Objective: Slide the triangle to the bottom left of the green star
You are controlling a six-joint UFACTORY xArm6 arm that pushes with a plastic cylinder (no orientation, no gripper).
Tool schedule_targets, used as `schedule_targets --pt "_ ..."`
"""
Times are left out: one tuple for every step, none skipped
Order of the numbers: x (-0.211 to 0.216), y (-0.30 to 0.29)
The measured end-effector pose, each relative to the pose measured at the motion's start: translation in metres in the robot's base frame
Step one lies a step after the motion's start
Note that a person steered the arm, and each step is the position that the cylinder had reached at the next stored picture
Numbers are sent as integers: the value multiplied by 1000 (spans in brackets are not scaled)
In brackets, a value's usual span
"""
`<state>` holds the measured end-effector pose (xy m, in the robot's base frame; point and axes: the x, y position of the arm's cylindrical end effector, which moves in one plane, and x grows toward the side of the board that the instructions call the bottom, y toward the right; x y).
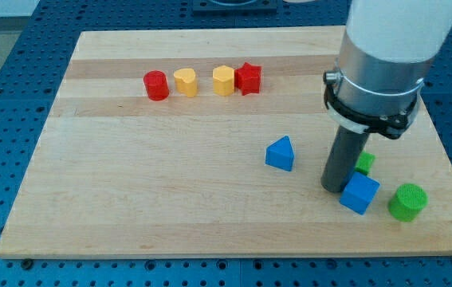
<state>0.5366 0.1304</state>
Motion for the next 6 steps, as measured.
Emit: schedule_targets --pt "0 0" --pt "0 0" --pt "2 -16" --pt "4 -72" --pt "-14 -136" --pt "-66 -154"
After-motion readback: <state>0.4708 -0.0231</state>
